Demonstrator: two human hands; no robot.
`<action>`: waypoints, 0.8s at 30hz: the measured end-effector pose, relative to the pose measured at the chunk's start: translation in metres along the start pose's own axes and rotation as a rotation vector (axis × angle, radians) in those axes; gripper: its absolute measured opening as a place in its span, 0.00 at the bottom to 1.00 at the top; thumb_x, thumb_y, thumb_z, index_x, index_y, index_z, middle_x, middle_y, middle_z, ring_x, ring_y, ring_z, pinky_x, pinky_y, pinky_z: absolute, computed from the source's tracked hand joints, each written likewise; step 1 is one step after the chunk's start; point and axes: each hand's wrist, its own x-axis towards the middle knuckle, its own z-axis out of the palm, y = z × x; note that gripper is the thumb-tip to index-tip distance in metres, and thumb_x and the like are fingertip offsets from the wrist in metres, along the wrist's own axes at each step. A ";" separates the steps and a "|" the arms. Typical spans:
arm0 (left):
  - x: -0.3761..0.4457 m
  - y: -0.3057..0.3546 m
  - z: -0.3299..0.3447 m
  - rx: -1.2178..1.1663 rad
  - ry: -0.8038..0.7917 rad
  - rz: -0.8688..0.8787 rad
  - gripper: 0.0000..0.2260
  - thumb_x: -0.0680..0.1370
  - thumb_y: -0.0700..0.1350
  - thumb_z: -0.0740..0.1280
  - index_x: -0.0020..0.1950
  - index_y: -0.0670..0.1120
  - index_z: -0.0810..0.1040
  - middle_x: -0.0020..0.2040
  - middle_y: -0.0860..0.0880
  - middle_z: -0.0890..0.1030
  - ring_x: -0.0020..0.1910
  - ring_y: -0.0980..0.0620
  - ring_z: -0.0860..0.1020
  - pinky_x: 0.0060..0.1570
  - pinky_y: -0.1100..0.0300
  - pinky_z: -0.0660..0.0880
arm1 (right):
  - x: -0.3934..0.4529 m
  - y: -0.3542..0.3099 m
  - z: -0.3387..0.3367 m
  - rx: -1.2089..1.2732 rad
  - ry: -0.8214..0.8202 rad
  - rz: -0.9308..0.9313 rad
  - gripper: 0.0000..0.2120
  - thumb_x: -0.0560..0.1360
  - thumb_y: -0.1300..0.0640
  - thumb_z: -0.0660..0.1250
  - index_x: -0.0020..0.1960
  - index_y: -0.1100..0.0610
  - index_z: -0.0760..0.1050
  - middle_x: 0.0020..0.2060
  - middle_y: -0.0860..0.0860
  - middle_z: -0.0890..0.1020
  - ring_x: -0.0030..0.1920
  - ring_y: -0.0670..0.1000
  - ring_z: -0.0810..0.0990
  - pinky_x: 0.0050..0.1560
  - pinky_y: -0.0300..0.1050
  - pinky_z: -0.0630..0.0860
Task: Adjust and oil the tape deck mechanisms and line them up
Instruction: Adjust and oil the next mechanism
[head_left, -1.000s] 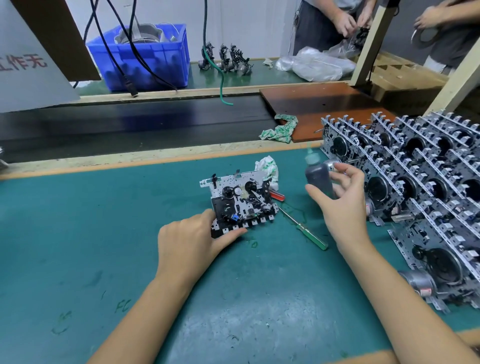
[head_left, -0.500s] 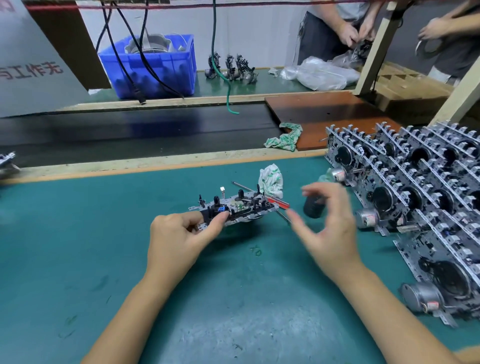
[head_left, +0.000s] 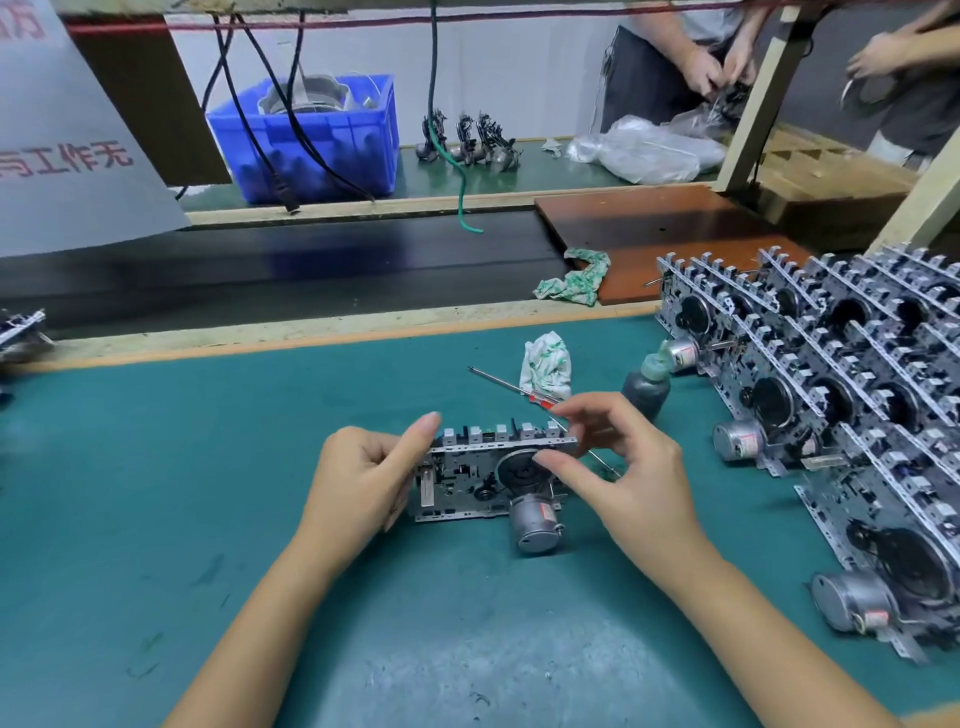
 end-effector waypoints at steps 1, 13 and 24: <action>0.000 -0.001 0.000 0.089 0.033 0.055 0.30 0.70 0.66 0.59 0.20 0.45 0.56 0.17 0.50 0.59 0.20 0.51 0.58 0.26 0.61 0.58 | 0.001 0.000 0.000 0.004 -0.037 0.013 0.16 0.65 0.47 0.73 0.51 0.46 0.75 0.40 0.44 0.76 0.43 0.46 0.76 0.48 0.36 0.73; -0.008 0.017 0.013 -0.135 -0.179 0.256 0.11 0.73 0.53 0.66 0.53 0.54 0.81 0.61 0.61 0.78 0.68 0.59 0.69 0.65 0.68 0.63 | 0.005 -0.002 0.002 0.017 -0.299 0.134 0.15 0.62 0.51 0.76 0.44 0.40 0.76 0.46 0.38 0.77 0.52 0.43 0.76 0.54 0.34 0.69; -0.006 0.013 0.013 -0.139 -0.209 0.262 0.09 0.73 0.43 0.67 0.43 0.55 0.85 0.53 0.61 0.83 0.65 0.60 0.71 0.62 0.69 0.65 | 0.011 -0.004 -0.001 0.034 -0.339 0.153 0.16 0.60 0.54 0.79 0.44 0.44 0.78 0.42 0.39 0.79 0.50 0.44 0.78 0.56 0.41 0.71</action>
